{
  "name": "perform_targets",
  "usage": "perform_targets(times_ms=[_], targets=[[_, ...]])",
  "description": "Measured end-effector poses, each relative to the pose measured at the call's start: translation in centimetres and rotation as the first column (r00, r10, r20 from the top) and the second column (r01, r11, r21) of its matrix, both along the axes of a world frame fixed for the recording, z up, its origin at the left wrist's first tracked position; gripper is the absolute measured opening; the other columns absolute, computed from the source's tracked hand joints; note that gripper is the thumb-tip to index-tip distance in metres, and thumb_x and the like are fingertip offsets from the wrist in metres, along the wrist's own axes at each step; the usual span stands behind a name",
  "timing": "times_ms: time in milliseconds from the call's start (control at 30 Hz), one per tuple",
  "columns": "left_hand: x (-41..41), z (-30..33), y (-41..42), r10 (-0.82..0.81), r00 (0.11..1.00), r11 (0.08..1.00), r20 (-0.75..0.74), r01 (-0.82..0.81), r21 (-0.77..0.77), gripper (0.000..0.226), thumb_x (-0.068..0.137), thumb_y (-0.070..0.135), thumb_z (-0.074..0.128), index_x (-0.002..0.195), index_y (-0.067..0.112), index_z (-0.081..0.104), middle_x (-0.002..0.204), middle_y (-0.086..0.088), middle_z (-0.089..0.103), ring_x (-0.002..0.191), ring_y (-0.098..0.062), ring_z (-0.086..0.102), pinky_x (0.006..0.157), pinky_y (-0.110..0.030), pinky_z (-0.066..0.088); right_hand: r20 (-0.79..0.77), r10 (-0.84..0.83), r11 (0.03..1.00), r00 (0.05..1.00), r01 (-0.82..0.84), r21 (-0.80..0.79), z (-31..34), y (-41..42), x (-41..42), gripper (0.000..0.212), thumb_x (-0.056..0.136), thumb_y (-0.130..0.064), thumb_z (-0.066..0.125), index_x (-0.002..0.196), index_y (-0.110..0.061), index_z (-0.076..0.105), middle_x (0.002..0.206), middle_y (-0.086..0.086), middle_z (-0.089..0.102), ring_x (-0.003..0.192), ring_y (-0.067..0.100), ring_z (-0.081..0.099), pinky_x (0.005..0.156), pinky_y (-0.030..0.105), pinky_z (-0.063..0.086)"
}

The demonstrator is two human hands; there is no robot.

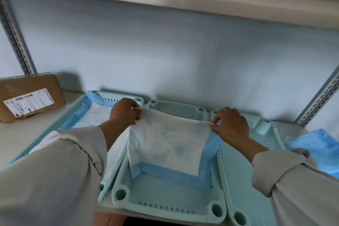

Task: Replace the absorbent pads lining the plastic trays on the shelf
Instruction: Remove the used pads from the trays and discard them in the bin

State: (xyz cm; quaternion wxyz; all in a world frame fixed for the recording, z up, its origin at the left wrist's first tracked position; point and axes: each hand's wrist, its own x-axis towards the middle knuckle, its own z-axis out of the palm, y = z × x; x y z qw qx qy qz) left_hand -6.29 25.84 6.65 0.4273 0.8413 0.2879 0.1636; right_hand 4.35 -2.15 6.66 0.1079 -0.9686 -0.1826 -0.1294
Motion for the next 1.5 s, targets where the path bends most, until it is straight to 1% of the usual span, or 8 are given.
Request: perform_targets(times_ms=[367, 500, 600, 733, 1033, 1200, 1333, 1500], targets=[[1.1, 3.0, -2.4, -0.022, 0.893, 0.992, 0.45, -0.036, 0.12, 0.015, 0.088, 0.004, 0.052, 0.083, 0.016, 0.059, 0.079, -0.001, 0.062, 0.071, -0.021, 0.056, 0.065, -0.029, 0.044, 0.328, -0.072, 0.874, 0.942, -0.099, 0.476, 5.6, -1.6, -0.8, 0.015, 0.093, -0.019, 0.054, 0.104, -0.017, 0.063, 0.097, 0.005, 0.072, 0.09, 0.03, 0.066, 0.075, 0.035, 0.049], [-2.1, -3.1, -4.9, -0.138, 0.99, 0.968, -0.004, 0.136, 0.209, 0.01, 0.088, 0.013, 0.057, 0.084, 0.02, 0.062, 0.089, -0.005, 0.066, 0.083, -0.021, 0.06, 0.066, -0.024, 0.043, 0.098, 0.005, 0.985, 0.995, -0.022, 0.171, 0.9, -5.4, -3.3, 0.012, 0.088, -0.024, 0.057, 0.098, -0.021, 0.063, 0.099, 0.005, 0.07, 0.092, 0.028, 0.064, 0.075, 0.033, 0.048], [-4.1, -7.3, -6.7, -0.247, 0.87, 0.909, -0.426, 0.361, 0.21, 0.021, 0.089, 0.012, 0.054, 0.102, 0.015, 0.069, 0.114, -0.008, 0.065, 0.106, -0.025, 0.06, 0.084, -0.024, 0.044, -0.259, -0.022, 0.966, 0.966, -0.047, -0.256, -3.2, -7.4, -5.4, 0.012, 0.084, -0.028, 0.056, 0.094, -0.03, 0.062, 0.106, -0.002, 0.066, 0.099, 0.021, 0.061, 0.079, 0.031, 0.045], [-5.1, -9.1, -8.7, -0.35, 0.707, 0.854, -0.614, 0.511, 0.101, 0.035, 0.091, 0.004, 0.043, 0.118, 0.012, 0.064, 0.133, -0.009, 0.055, 0.123, -0.024, 0.051, 0.103, -0.027, 0.039, -0.423, -0.136, 0.953, 0.896, 0.001, -0.304, -5.2, -8.0, -6.8, 0.021, 0.081, -0.026, 0.053, 0.099, -0.03, 0.064, 0.107, -0.003, 0.064, 0.1, 0.02, 0.06, 0.079, 0.03, 0.044], [-3.2, -10.1, -8.3, -0.257, 0.849, 0.96, -0.463, 0.28, -0.018, 0.044, 0.091, 0.004, 0.045, 0.134, 0.012, 0.048, 0.139, -0.01, 0.047, 0.127, -0.026, 0.047, 0.106, -0.031, 0.039, -0.45, -0.147, 0.988, 0.881, 0.148, -0.034, -5.5, -5.3, -4.9, 0.033, 0.091, -0.023, 0.047, 0.118, -0.007, 0.057, 0.125, 0.014, 0.057, 0.112, 0.032, 0.054, 0.087, 0.032, 0.041], [-1.5, -11.2, -8.3, -0.142, 0.923, 0.977, -0.359, 0.072, -0.201, 0.054, 0.089, 0.006, 0.052, 0.141, 0.007, 0.038, 0.137, -0.017, 0.047, 0.125, -0.032, 0.048, 0.107, -0.04, 0.04, -0.234, -0.069, 0.987, 0.97, 0.033, -0.157, -6.6, -3.3, -5.4, 0.045, 0.093, -0.025, 0.045, 0.138, -0.019, 0.042, 0.142, 0.005, 0.043, 0.129, 0.025, 0.041, 0.108, 0.035, 0.03], [0.4, -11.4, -7.6, -0.024, 0.964, 0.957, -0.264, -0.055, -0.286, 0.053, 0.09, 0.003, 0.052, 0.14, 0.0, 0.037, 0.136, -0.021, 0.047, 0.125, -0.034, 0.047, 0.104, -0.037, 0.04, -0.369, 0.165, 0.986, 0.915, -0.152, 0.065, -7.1, 1.0, -5.9, 0.043, 0.093, -0.024, 0.047, 0.136, -0.024, 0.047, 0.142, 0.0, 0.048, 0.128, 0.019, 0.045, 0.108, 0.032, 0.035], [1.8, -11.4, -7.2, -0.028, 0.984, 0.897, -0.174, -0.052, -0.439, 0.043, 0.09, 0.0, 0.051, 0.131, 0.009, 0.048, 0.105, -0.02, 0.056, 0.072, -0.024, 0.056, 0.058, -0.03, 0.049, -0.6, 0.286, 0.957, 0.747, -0.251, 0.144, -10.0, 6.6, -7.8, 0.047, 0.094, -0.042, 0.049, 0.137, -0.022, 0.048, 0.141, -0.001, 0.049, 0.126, 0.018, 0.048, 0.106, 0.033, 0.039]])
